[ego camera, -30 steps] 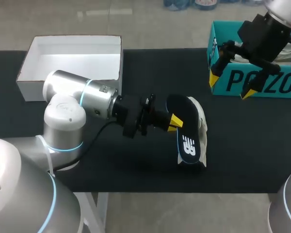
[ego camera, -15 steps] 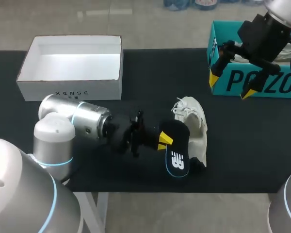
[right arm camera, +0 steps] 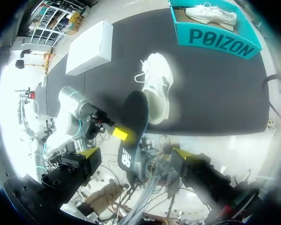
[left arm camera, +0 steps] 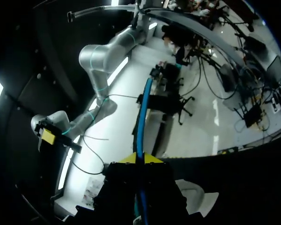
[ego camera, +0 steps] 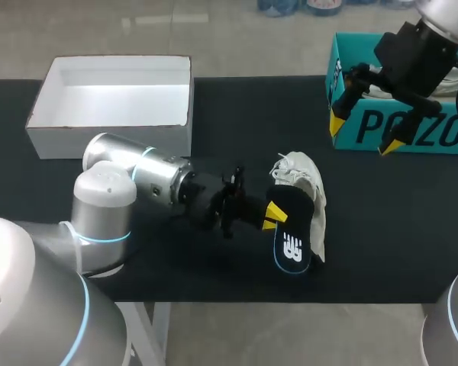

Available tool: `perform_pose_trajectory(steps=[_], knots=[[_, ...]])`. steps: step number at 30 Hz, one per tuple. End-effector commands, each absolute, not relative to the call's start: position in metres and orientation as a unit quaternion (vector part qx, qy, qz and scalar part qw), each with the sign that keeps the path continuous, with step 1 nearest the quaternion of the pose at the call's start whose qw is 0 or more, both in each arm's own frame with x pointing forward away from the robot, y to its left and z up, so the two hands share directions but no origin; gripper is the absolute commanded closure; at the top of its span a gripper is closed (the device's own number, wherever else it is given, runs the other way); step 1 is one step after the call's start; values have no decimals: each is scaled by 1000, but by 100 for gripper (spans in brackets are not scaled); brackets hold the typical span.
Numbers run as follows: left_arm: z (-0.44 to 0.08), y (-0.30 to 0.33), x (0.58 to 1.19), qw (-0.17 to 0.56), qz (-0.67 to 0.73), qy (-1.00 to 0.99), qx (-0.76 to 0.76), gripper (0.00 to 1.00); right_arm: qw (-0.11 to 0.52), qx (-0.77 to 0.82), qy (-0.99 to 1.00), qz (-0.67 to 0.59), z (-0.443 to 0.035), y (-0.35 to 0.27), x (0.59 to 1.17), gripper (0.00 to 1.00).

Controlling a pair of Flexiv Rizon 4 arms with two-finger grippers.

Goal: Take the shoe out of the shoebox, open the shoe tongue, remove and reinsert the insole, then place the shoe into the shoebox

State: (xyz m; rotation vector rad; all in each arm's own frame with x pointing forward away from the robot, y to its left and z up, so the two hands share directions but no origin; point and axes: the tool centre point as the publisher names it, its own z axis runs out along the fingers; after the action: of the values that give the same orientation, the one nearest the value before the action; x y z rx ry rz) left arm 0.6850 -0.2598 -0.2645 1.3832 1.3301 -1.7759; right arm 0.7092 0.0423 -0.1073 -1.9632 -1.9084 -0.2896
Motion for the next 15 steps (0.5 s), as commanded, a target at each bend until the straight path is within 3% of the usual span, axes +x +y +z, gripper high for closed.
perform_pose_trajectory(steps=[1, 15], knots=[[-270, -261, 691, 256, -664, 483, 509, 100, 191, -704, -676, -105, -107, 22, 709, 0], [-271, -277, 689, 233, -674, 480, 511, 100, 189, -731, -647, -103, -105, -23, 702, 0]])
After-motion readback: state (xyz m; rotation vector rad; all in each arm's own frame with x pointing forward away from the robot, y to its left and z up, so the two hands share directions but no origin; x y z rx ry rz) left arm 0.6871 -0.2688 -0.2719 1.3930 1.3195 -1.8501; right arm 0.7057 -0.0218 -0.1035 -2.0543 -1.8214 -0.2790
